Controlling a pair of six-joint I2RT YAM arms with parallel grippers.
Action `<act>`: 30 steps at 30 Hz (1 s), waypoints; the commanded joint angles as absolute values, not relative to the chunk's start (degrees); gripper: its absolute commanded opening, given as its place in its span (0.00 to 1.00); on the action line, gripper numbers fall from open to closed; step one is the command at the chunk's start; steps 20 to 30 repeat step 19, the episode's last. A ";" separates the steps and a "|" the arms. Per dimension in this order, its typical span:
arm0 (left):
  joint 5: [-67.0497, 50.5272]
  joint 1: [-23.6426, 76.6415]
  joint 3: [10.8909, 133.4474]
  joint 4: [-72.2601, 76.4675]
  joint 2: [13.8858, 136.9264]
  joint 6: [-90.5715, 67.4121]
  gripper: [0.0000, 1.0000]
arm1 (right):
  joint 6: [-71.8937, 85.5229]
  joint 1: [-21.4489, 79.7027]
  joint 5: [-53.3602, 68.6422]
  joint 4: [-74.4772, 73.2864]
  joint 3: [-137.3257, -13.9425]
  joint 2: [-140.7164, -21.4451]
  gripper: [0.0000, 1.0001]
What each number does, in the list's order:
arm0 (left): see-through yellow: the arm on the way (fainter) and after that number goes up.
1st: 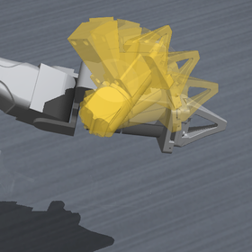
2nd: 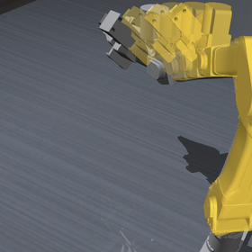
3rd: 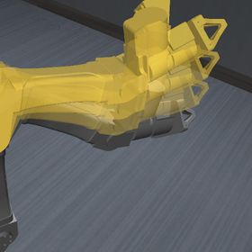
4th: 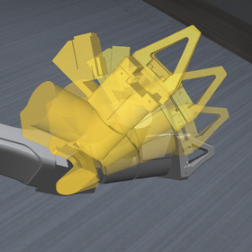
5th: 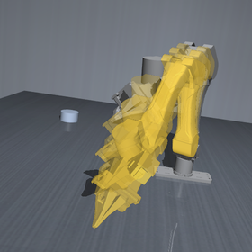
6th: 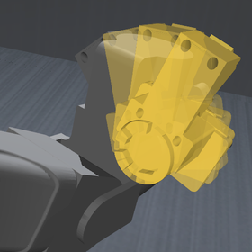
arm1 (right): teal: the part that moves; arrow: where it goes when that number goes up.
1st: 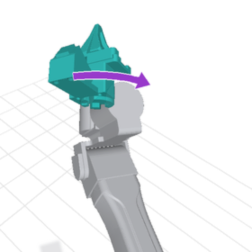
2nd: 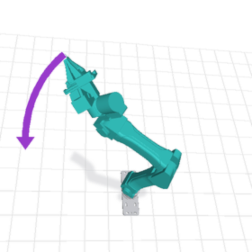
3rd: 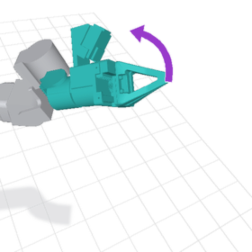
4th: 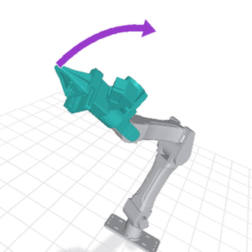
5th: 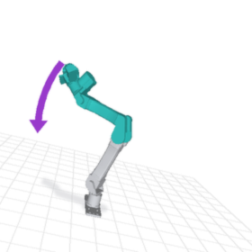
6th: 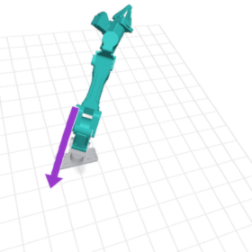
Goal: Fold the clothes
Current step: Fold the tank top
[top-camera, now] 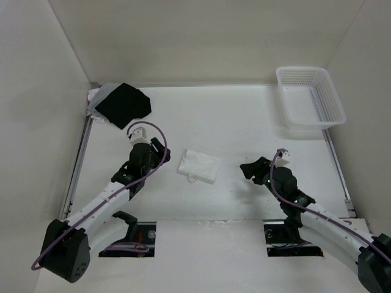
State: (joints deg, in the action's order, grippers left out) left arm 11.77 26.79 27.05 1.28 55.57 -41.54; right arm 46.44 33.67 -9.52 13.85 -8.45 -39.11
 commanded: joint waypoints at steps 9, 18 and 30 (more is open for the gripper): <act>10.02 19.11 22.32 -0.53 52.91 -43.15 0.58 | 46.14 36.43 -15.47 20.30 -6.15 -39.63 0.65; 9.32 20.34 24.43 -0.17 55.54 -41.58 0.58 | 45.53 36.69 -15.03 20.92 -6.94 -42.10 0.66; 9.23 20.78 24.61 -0.09 55.63 -41.14 0.61 | 45.53 36.69 -15.12 20.92 -6.86 -41.93 0.66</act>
